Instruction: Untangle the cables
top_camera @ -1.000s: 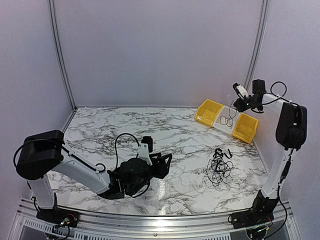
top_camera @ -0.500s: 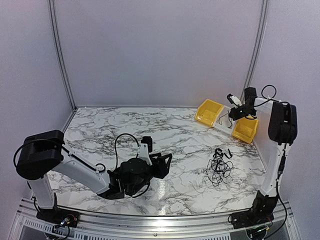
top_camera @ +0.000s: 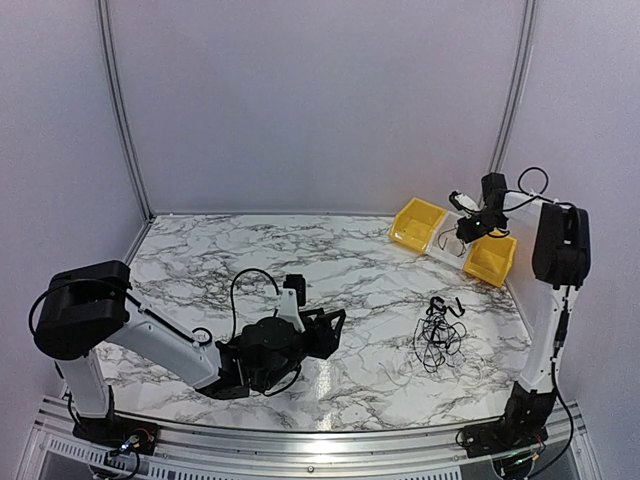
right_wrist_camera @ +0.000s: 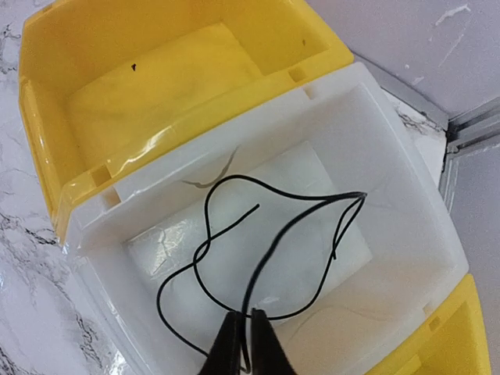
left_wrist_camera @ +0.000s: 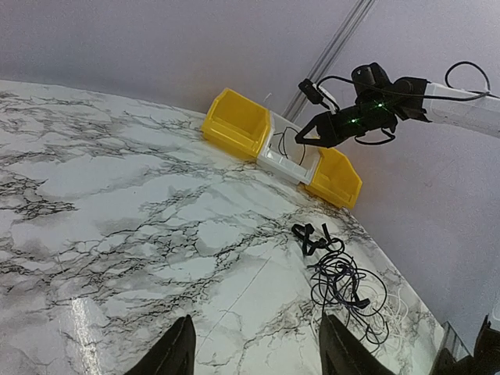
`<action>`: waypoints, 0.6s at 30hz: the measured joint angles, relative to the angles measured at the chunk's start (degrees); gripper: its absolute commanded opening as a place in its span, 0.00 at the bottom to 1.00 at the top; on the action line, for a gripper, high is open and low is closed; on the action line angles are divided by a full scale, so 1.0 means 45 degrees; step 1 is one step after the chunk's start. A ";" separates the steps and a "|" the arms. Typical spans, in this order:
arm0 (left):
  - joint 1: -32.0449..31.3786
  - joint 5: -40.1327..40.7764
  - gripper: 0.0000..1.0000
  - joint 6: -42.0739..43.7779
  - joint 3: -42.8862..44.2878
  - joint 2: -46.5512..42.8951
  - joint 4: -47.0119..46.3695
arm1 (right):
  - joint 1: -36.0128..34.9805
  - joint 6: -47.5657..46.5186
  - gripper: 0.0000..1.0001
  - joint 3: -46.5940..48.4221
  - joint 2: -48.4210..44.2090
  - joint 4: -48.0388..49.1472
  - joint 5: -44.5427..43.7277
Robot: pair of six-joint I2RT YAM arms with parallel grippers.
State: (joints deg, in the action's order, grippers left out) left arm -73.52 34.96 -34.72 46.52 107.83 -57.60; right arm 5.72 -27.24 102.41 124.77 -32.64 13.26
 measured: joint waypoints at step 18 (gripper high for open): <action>0.0005 -0.0680 0.61 0.1049 0.0398 0.0063 0.0913 | -0.0384 -0.2249 0.31 -0.5600 -0.8121 -0.1438 0.0607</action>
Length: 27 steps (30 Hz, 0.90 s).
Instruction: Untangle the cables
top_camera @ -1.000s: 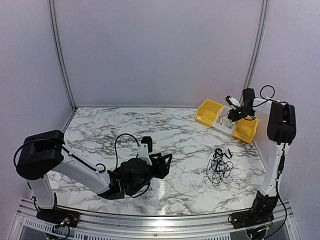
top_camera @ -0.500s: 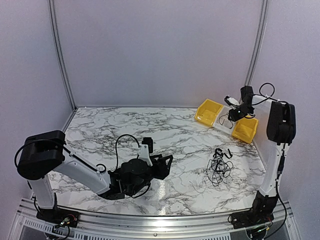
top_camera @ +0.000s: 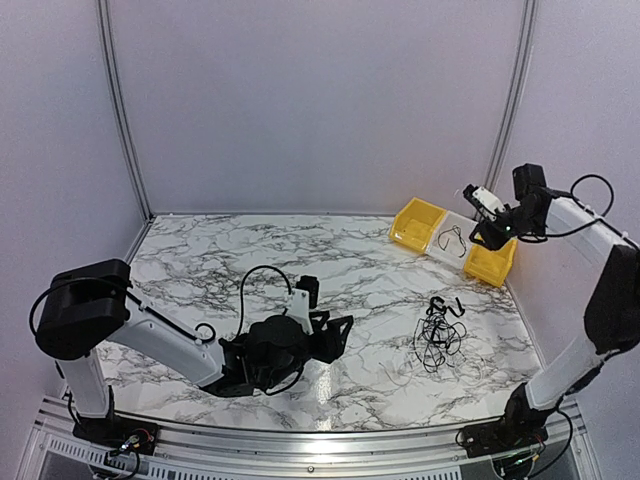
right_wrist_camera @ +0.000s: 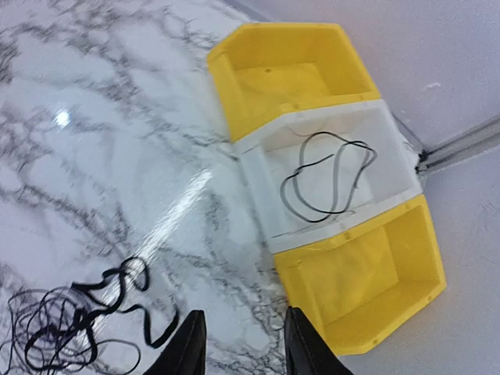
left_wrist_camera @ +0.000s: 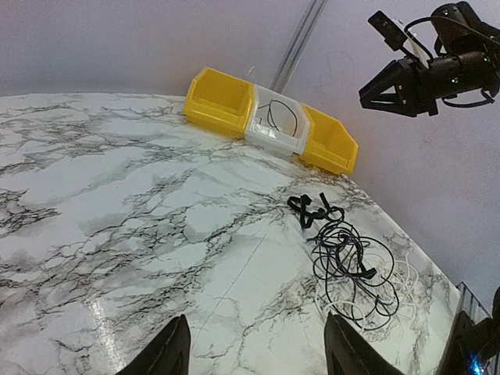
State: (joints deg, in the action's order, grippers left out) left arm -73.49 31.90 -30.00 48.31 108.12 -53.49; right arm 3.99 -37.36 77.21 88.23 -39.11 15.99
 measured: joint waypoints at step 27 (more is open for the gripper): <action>0.0869 -0.5445 0.59 -0.0097 0.7261 0.5333 0.3954 | -0.2123 0.1093 0.40 -0.4614 0.0219 0.0282 0.0675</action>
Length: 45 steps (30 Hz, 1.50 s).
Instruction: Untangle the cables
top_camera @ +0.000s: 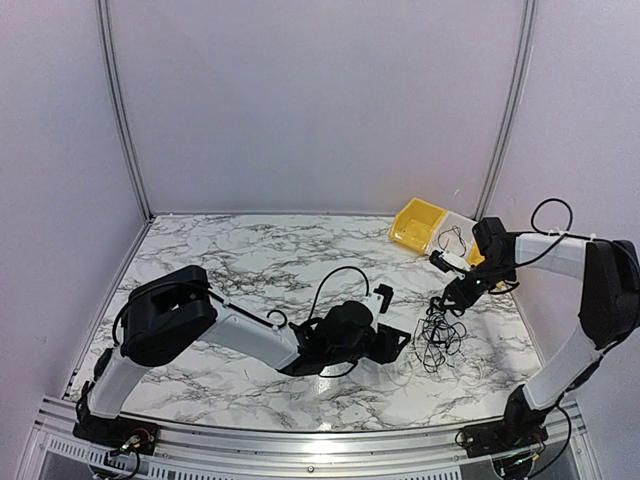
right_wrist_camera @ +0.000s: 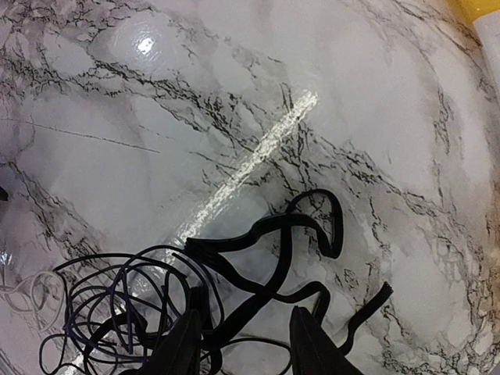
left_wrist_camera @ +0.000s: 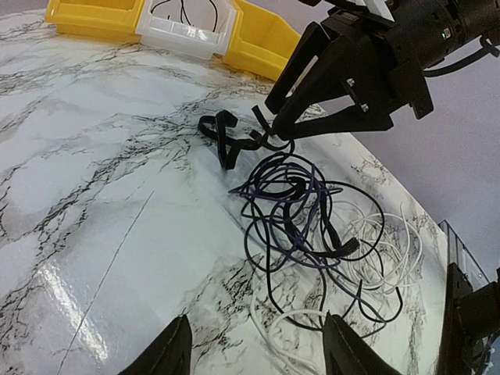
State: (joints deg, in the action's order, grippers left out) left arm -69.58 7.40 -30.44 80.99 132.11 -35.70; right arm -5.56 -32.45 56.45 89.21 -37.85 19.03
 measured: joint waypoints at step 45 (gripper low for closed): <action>-0.0058 0.0636 0.23 0.0515 0.8432 0.5464 0.0180 | -0.0894 -0.0544 0.00 0.1812 -0.2186 -0.3852 0.5659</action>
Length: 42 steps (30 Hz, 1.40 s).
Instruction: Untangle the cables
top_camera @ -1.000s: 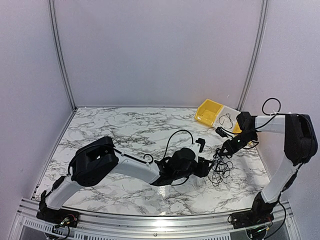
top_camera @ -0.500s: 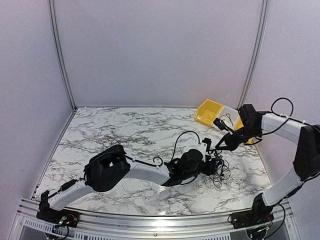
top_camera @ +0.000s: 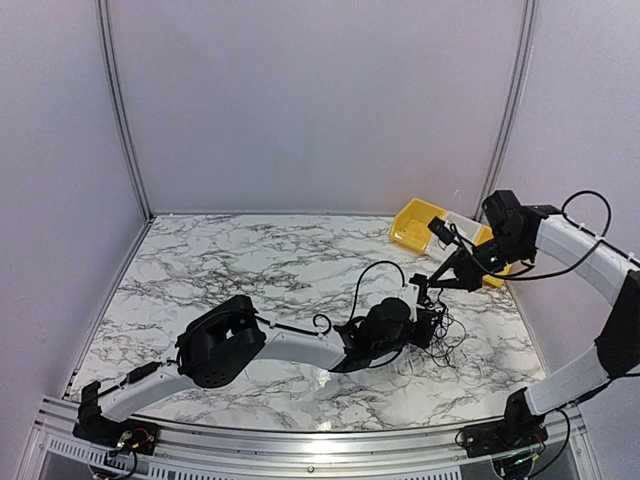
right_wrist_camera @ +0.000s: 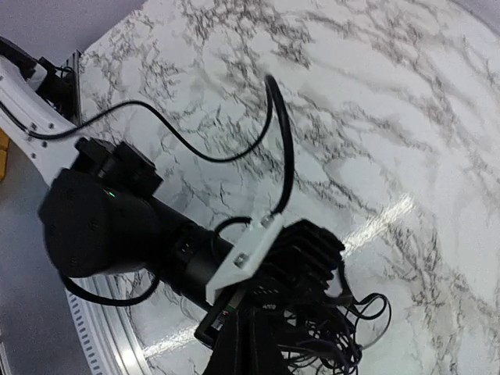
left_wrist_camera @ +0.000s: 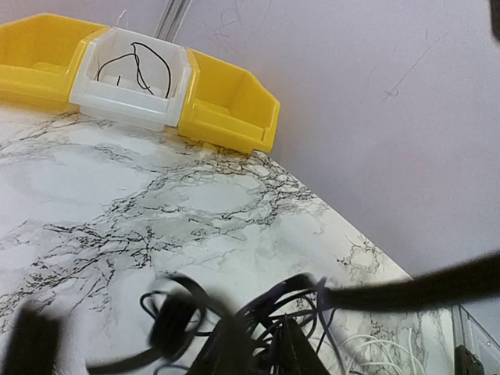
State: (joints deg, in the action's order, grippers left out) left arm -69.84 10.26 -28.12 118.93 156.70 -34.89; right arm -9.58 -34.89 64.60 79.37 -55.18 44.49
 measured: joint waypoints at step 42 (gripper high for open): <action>-0.0068 0.1389 0.58 0.1768 -0.9845 -0.6654 -0.4765 | -0.0316 0.0189 0.00 -0.1258 -0.0937 0.2035 -0.0525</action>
State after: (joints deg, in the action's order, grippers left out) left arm -70.15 16.51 -20.16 74.63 126.76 -56.34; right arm -11.00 -34.04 58.94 75.16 -46.02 42.13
